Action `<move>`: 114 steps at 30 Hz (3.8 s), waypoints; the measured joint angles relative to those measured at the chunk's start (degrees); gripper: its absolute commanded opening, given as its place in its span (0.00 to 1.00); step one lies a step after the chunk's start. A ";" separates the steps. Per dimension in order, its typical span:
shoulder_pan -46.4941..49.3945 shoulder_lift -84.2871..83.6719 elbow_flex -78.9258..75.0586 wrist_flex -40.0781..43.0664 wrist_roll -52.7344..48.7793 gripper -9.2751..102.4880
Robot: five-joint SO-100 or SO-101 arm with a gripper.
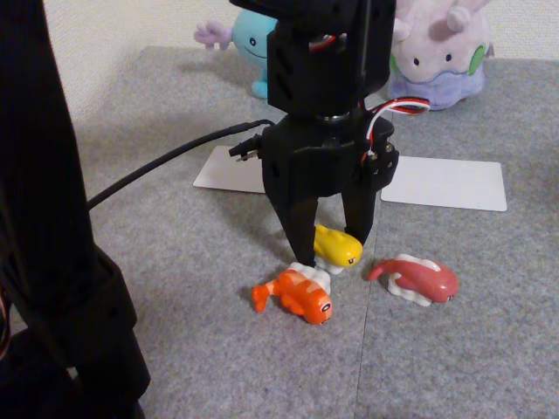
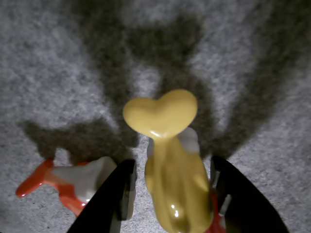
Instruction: Wooper wants to eat egg sudhi, and Goomy wants to eat shrimp sushi
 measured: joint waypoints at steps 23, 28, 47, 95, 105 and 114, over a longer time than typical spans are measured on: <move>-10.99 17.40 -0.26 5.45 21.80 0.13; -20.83 21.27 -0.26 5.27 38.32 0.13; -31.73 18.28 -0.18 -2.02 69.08 0.13; -28.04 -17.93 -31.38 5.01 70.75 0.41; -29.53 -1.23 -31.38 15.64 61.70 0.42; -26.10 10.20 -31.46 27.95 45.62 0.41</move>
